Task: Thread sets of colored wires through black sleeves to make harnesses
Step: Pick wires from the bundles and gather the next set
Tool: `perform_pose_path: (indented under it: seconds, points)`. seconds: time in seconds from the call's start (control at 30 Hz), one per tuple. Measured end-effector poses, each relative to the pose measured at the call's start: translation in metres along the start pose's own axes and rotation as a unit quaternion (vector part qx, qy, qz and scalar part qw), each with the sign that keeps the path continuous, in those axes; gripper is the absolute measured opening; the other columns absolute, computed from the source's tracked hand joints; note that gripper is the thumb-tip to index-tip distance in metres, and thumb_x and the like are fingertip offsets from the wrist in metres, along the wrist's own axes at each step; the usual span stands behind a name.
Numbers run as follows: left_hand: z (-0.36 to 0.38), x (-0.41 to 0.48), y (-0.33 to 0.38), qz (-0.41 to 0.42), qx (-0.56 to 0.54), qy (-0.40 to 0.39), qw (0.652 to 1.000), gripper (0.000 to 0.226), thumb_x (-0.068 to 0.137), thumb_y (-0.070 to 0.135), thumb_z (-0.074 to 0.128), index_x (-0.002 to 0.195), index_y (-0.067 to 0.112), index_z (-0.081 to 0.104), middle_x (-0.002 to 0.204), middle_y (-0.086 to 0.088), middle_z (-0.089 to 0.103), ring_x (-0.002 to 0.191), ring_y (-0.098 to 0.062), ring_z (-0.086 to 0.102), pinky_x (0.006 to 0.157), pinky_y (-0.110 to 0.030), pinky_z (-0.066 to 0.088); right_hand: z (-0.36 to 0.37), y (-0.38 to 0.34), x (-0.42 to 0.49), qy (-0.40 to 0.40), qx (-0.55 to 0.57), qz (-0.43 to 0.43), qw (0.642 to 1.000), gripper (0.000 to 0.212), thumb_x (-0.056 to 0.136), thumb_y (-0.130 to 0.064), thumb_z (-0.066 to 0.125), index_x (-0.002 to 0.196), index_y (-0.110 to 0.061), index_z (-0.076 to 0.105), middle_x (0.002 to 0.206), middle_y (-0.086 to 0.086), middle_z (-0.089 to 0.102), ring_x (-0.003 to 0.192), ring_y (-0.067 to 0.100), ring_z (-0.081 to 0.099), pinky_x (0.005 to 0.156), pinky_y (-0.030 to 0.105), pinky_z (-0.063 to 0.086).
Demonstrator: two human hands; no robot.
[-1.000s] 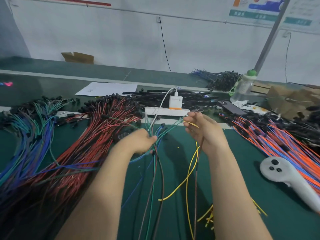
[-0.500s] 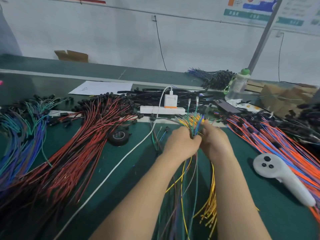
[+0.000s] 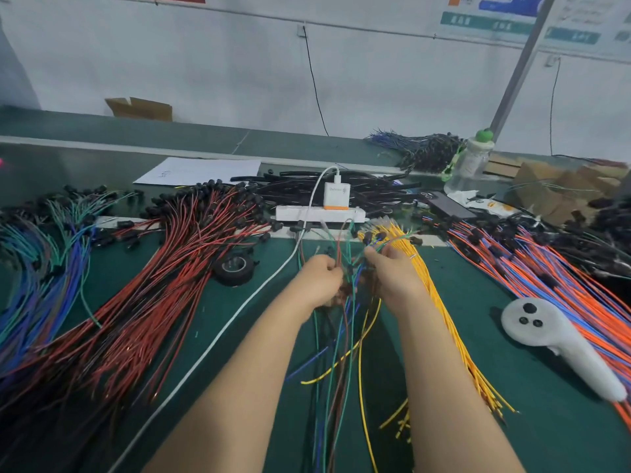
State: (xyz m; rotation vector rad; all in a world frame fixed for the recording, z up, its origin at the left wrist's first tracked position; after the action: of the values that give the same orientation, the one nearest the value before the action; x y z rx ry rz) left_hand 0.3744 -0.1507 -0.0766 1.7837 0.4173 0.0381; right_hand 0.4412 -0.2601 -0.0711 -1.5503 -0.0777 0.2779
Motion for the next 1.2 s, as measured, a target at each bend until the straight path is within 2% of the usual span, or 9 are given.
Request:
perform_pose_path:
  seconds: [0.17, 0.3, 0.43, 0.6, 0.73, 0.87, 1.0, 1.1, 1.2]
  points:
    - [0.005, -0.001, -0.015, -0.018, -0.007, -0.005, 1.000, 0.023, 0.099, 0.030, 0.044, 0.094, 0.009, 0.050, 0.074, -0.004, 0.059, 0.062, -0.016, 0.066, 0.058, -0.026, 0.055, 0.004, 0.004, -0.001, 0.001, -0.154, -0.035, 0.987, 0.010, 0.092, -0.012, 0.062, 0.087, -0.015, 0.054, 0.089, 0.012, 0.062, 0.081, 0.028, 0.061, 0.080, 0.043, 0.051]
    - [-0.001, -0.003, -0.005, 0.011, 0.060, -0.004, 0.998, 0.022, 0.095, 0.020, 0.055, 0.076, 0.009, 0.053, 0.067, -0.004, 0.063, 0.062, -0.017, 0.065, 0.063, -0.027, 0.056, 0.006, 0.011, -0.001, -0.014, -0.102, -0.022, 0.994, 0.018, 0.091, -0.014, 0.064, 0.108, -0.013, 0.059, 0.093, 0.011, 0.066, 0.074, 0.022, 0.061, 0.062, 0.030, 0.052]
    - [-0.017, -0.007, 0.003, -0.013, 0.009, 0.011, 1.000, 0.022, 0.100, 0.010, 0.041, 0.080, 0.006, 0.049, 0.062, -0.008, 0.061, 0.041, -0.008, 0.060, 0.050, -0.021, 0.050, 0.000, 0.015, 0.003, -0.004, -0.049, -0.014, 0.999, 0.026, 0.095, -0.011, 0.057, 0.120, -0.017, 0.054, 0.071, 0.003, 0.064, 0.053, 0.012, 0.055, 0.045, 0.020, 0.047]
    - [-0.034, -0.013, 0.029, 0.019, -0.188, 0.011, 0.982, 0.018, 0.101, 0.009, 0.039, 0.089, 0.007, 0.052, 0.052, -0.001, 0.064, 0.035, -0.003, 0.050, 0.034, -0.014, 0.038, -0.007, 0.004, 0.011, 0.047, -0.171, -0.049, 0.983, 0.025, 0.098, -0.016, 0.049, 0.120, -0.007, 0.057, 0.098, 0.016, 0.069, 0.092, 0.031, 0.066, 0.084, 0.044, 0.053]
    - [-0.044, -0.013, 0.044, 0.077, -0.279, 0.008, 0.957, 0.019, 0.103, 0.014, 0.035, 0.094, 0.010, 0.051, 0.063, 0.001, 0.070, 0.036, -0.004, 0.041, 0.034, -0.013, 0.033, -0.001, 0.012, 0.013, 0.030, 0.008, 0.036, 0.999, 0.012, 0.102, -0.007, 0.035, 0.104, -0.009, 0.047, 0.071, 0.011, 0.052, 0.052, 0.020, 0.056, 0.043, 0.025, 0.052]
    - [-0.044, -0.003, 0.019, 0.062, -0.172, 0.063, 0.981, 0.015, 0.103, 0.021, 0.032, 0.099, 0.015, 0.046, 0.065, -0.002, 0.057, 0.031, -0.002, 0.027, 0.034, -0.013, 0.022, -0.023, 0.004, 0.014, 0.059, 0.185, 0.031, 0.980, 0.017, 0.104, -0.017, 0.038, 0.087, -0.015, 0.043, 0.069, 0.005, 0.041, 0.034, 0.006, 0.036, 0.031, 0.014, 0.028]
    - [-0.006, 0.001, -0.011, 0.008, 0.078, 0.000, 0.997, 0.020, 0.102, 0.027, 0.034, 0.102, 0.009, 0.043, 0.086, -0.008, 0.061, 0.051, -0.013, 0.053, 0.050, -0.025, 0.048, -0.024, -0.019, 0.007, 0.001, 0.300, 0.026, 0.954, 0.026, 0.102, -0.030, 0.042, 0.083, -0.013, 0.045, 0.064, 0.000, 0.043, 0.031, 0.003, 0.026, 0.030, 0.013, 0.020]
    - [-0.023, 0.001, -0.002, 0.048, 0.323, 0.109, 0.939, 0.027, 0.098, 0.030, 0.044, 0.107, 0.007, 0.056, 0.107, -0.014, 0.060, 0.091, -0.033, 0.060, 0.082, -0.039, 0.048, -0.012, -0.032, -0.004, -0.069, 0.304, 0.030, 0.950, 0.023, 0.102, -0.024, 0.040, 0.088, -0.010, 0.050, 0.062, -0.002, 0.042, 0.036, 0.004, 0.029, 0.033, 0.014, 0.023]
    - [-0.033, -0.010, 0.023, 0.126, 0.387, 0.194, 0.892, 0.028, 0.096, 0.030, 0.047, 0.118, 0.015, 0.057, 0.121, -0.007, 0.050, 0.112, -0.031, 0.047, 0.093, -0.037, 0.037, -0.003, -0.038, -0.015, -0.107, 0.296, 0.014, 0.949, 0.020, 0.102, -0.011, 0.035, 0.098, -0.006, 0.054, 0.061, -0.001, 0.050, 0.043, 0.006, 0.041, 0.039, 0.014, 0.034]
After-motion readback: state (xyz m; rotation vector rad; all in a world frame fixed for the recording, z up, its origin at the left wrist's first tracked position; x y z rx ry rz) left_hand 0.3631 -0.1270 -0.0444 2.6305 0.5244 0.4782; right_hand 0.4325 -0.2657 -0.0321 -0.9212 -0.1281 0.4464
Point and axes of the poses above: each hand's wrist, its own x-axis towards the middle knuckle, its own z-axis out of the palm, y = z × x, the point moved 9 cm from there along x, towards the middle knuckle
